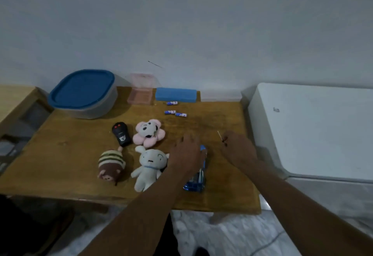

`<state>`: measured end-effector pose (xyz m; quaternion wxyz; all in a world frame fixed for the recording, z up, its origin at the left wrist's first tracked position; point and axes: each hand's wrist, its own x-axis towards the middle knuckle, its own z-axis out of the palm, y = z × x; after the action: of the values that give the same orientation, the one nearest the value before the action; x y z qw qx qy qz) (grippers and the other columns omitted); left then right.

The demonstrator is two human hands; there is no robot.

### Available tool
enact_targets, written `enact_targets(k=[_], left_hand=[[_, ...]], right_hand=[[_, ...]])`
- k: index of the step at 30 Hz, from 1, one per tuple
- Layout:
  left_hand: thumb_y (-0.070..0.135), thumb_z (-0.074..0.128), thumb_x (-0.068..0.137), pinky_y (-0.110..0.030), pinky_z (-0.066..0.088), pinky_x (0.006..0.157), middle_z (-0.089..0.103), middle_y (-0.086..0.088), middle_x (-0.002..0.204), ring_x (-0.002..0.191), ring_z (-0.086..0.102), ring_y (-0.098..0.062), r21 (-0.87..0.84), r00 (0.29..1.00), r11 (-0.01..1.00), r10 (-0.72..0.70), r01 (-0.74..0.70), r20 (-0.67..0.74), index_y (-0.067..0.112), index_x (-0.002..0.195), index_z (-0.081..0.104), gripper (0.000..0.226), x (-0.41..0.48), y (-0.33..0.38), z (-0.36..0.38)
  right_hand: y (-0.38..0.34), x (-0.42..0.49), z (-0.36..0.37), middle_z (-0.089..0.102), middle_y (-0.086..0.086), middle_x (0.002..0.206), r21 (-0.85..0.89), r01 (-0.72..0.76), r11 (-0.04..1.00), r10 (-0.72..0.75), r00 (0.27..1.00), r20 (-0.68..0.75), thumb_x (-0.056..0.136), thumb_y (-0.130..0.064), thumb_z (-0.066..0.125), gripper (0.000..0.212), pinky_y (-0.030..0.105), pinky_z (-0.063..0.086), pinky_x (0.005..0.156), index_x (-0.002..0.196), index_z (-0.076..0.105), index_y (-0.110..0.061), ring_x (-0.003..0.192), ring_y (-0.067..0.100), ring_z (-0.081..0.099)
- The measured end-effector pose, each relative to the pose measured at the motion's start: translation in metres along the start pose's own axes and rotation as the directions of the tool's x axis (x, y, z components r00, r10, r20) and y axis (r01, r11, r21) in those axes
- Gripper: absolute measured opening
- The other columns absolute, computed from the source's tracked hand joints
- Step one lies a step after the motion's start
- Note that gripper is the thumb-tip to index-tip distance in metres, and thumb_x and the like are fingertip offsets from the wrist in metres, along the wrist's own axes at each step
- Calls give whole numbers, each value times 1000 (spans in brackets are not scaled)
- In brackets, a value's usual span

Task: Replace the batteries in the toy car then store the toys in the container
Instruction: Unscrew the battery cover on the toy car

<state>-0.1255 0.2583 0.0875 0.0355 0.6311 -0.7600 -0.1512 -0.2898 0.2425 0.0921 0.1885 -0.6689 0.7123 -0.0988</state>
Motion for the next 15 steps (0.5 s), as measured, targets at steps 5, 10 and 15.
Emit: enact_targets(k=[5,10,15], left_hand=[[50,52,92,-47,44,95,20,-18,148,130,35,-37,36,973,986,-164,161,160,22,148,22,70,-12,25,26],[49,53,93,-44,47,92,7,-26,154,132,33,-44,199,957,957,-244,211,156,19,154,8,81,-5,38,44],[43,57,93,-42,49,87,10,-27,153,132,31,-44,280,959,936,-254,211,127,14,152,12,80,1,38,56]], right_hand=[[27,-30,11,63,3,81,27,-55,998,55,998,14,90,-28,51,13,40,57,71,90,59,-18,76,24,62],[47,-47,20,65,5,85,12,-96,995,95,994,59,89,-24,52,9,37,56,69,93,58,-18,75,25,62],[54,-53,23,66,6,87,-7,-99,995,100,993,67,88,-27,53,12,38,55,71,96,58,-19,78,29,64]])
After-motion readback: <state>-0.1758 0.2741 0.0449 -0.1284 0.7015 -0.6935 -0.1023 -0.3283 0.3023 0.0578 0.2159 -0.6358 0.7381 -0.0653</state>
